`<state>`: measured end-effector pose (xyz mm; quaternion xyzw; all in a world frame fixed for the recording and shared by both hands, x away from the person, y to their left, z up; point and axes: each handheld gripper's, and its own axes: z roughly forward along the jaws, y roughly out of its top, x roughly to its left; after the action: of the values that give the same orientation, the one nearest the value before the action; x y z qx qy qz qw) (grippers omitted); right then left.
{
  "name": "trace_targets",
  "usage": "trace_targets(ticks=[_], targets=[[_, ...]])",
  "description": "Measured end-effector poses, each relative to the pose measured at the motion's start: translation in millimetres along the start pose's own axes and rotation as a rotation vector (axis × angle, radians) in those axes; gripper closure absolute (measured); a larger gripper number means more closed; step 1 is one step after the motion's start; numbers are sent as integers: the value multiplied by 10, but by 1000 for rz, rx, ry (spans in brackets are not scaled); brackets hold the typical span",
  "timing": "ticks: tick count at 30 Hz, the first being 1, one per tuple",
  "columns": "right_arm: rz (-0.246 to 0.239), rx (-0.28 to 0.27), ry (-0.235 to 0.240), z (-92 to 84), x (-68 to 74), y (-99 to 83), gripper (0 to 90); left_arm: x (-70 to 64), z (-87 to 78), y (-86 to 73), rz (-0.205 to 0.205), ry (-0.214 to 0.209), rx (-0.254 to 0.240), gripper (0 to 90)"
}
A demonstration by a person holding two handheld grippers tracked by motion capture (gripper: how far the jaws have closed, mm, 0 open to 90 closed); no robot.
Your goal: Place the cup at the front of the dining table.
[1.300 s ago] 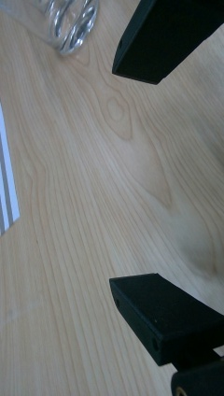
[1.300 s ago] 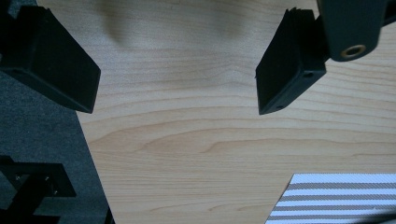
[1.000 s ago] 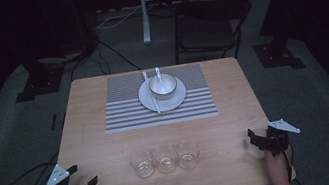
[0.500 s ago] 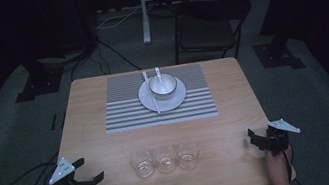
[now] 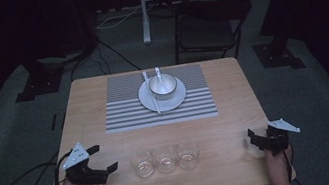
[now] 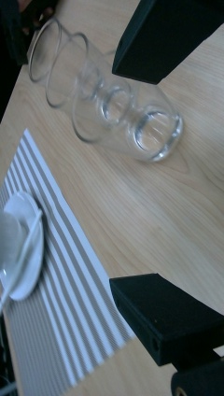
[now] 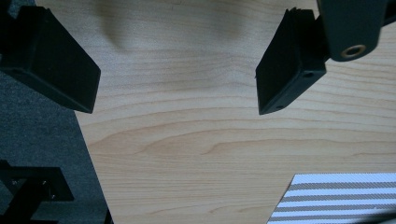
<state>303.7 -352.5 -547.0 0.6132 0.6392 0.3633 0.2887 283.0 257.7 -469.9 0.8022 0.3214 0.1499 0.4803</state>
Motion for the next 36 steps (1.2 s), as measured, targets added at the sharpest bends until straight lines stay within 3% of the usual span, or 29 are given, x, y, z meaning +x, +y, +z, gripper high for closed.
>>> trace_targets(ticks=[8, 13, 22, 28, 36], targets=[[3, 1, 5, 1, -5, 1, 134, -140, 156, 248, 71, -57, 22, 23], [2, 2, 7, 3, -5, 1, 134, -246, 258, 426, 119, -89, 5, 23], [10, 0, 15, 0, -13, 0, 134, -495, 520, 756, 213, -143, 25, 22], [15, -1, 21, -1, -24, 0, 134, -610, 624, 941, 240, -179, 22, 23], [18, -2, 24, -2, -28, 0, 134, -926, 926, 1172, 335, -218, 96, 22]])
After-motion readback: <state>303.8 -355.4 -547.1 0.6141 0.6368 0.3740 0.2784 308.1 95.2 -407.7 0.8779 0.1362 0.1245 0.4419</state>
